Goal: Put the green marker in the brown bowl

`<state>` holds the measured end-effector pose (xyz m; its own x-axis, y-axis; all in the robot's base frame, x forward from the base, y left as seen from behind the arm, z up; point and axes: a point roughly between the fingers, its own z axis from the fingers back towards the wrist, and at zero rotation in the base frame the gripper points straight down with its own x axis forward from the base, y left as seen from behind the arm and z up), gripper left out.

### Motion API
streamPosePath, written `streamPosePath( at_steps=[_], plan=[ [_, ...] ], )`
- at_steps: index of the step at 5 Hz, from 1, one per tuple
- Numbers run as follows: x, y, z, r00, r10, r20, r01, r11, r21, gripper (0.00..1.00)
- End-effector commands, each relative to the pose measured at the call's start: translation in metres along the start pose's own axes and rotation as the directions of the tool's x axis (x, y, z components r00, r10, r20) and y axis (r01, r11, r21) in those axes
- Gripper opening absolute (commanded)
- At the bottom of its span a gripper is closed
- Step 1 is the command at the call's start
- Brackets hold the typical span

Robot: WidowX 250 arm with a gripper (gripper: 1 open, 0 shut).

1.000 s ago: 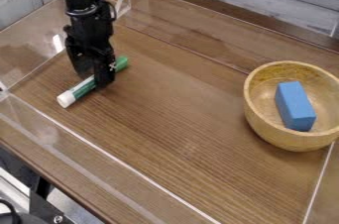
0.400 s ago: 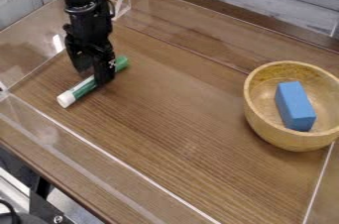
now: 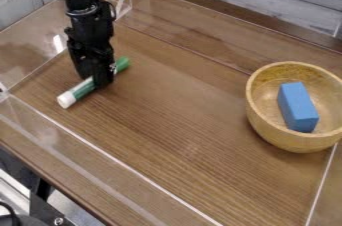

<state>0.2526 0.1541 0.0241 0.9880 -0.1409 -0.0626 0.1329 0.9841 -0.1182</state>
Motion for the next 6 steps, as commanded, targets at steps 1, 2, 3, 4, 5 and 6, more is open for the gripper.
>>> streamPosePath(
  at_steps=[1,2,3,4,5,6],
  plan=[
    [0.006,0.008,0.015,0.999,0.005,0.040,-0.007,0.999,0.035,0.00],
    [0.005,0.005,0.021,0.999,0.012,0.033,-0.013,0.999,0.036,0.00],
    [0.004,0.003,0.027,0.999,0.018,0.026,-0.019,0.999,0.037,0.00],
    [0.004,0.000,0.035,0.999,0.027,0.020,-0.027,0.999,0.039,0.00],
    [0.004,-0.003,0.044,0.999,0.034,0.014,-0.034,0.998,0.044,0.00],
    [0.004,-0.007,0.057,0.999,0.042,0.014,-0.043,0.998,0.054,0.00]
  ],
)
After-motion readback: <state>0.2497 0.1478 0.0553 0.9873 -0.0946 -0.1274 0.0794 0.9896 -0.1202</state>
